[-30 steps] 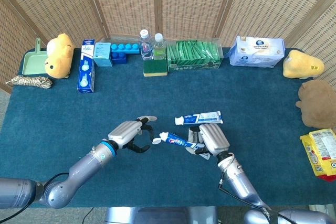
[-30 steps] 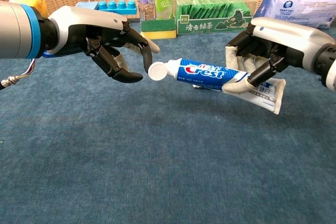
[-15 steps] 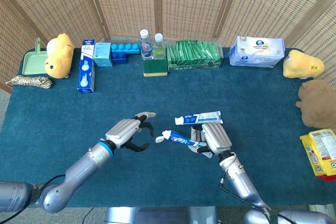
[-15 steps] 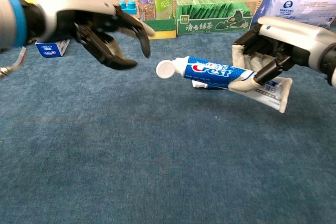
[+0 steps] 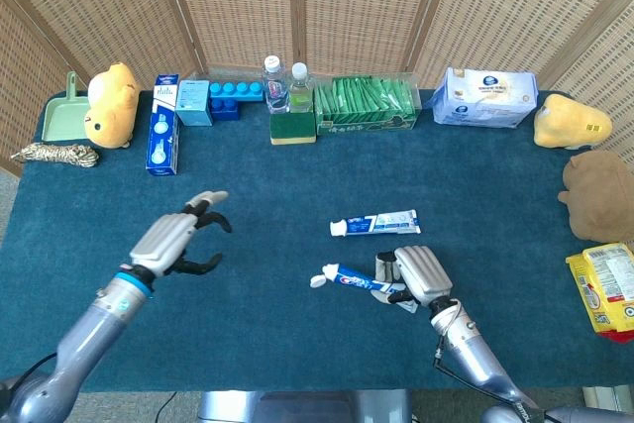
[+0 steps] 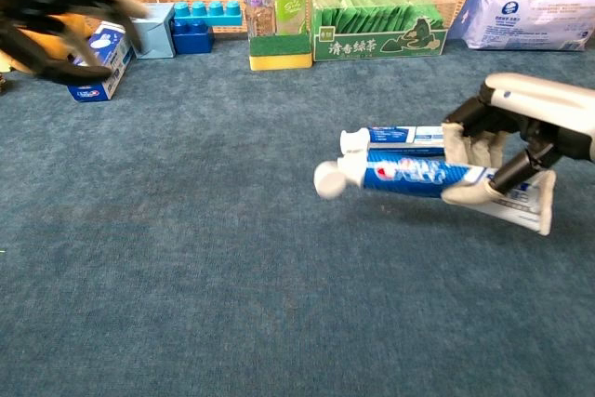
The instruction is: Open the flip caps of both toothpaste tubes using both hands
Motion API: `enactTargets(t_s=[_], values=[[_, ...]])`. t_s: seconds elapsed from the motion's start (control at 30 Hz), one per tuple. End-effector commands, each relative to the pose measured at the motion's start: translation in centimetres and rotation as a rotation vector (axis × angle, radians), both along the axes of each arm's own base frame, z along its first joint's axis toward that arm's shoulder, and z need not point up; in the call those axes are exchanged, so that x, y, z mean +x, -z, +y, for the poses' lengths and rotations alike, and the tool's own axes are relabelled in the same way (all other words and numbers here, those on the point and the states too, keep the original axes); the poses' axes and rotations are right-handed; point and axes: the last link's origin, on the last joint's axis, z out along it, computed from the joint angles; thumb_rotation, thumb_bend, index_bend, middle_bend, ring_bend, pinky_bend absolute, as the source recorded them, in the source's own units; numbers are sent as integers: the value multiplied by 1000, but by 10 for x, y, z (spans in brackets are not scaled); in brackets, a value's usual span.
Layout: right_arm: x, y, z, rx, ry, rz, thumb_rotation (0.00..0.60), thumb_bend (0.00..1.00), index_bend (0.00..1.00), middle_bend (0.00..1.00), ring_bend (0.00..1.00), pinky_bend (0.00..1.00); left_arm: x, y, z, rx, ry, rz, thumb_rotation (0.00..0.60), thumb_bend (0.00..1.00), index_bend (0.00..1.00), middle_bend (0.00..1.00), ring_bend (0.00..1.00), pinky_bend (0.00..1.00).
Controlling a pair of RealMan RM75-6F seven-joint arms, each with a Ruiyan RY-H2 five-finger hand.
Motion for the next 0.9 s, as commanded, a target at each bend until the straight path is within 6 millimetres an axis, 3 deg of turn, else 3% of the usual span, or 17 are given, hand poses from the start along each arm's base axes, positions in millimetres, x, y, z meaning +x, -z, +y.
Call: enactTargets(t_s=[0.03, 0.2, 0.47, 0.67, 0.9], values=[[-8, 1, 2, 17, 0, 10, 600, 378, 738, 595, 508, 437, -19, -16, -7, 46, -42, 12, 600, 339, 347, 78, 17, 270], [-16, 0, 4, 18, -20, 21, 600, 372, 596, 497, 409, 324, -40, -39, -16, 115, -96, 23, 600, 339, 343, 78, 15, 263], [-29, 1, 7, 37, -27, 49, 600, 361, 414, 401, 325, 253, -55, -48, -25, 148, -133, 26, 600, 338, 339, 79, 11, 256], [-34, -4, 7, 25, -29, 47, 600, 356, 391, 397, 324, 251, -61, -48, -28, 150, -151, 28, 600, 339, 329, 78, 11, 255], [-25, -30, -1, -38, -55, -6, 600, 352, 402, 397, 323, 251, -70, -48, -33, 175, -155, 67, 600, 340, 320, 79, 9, 251]])
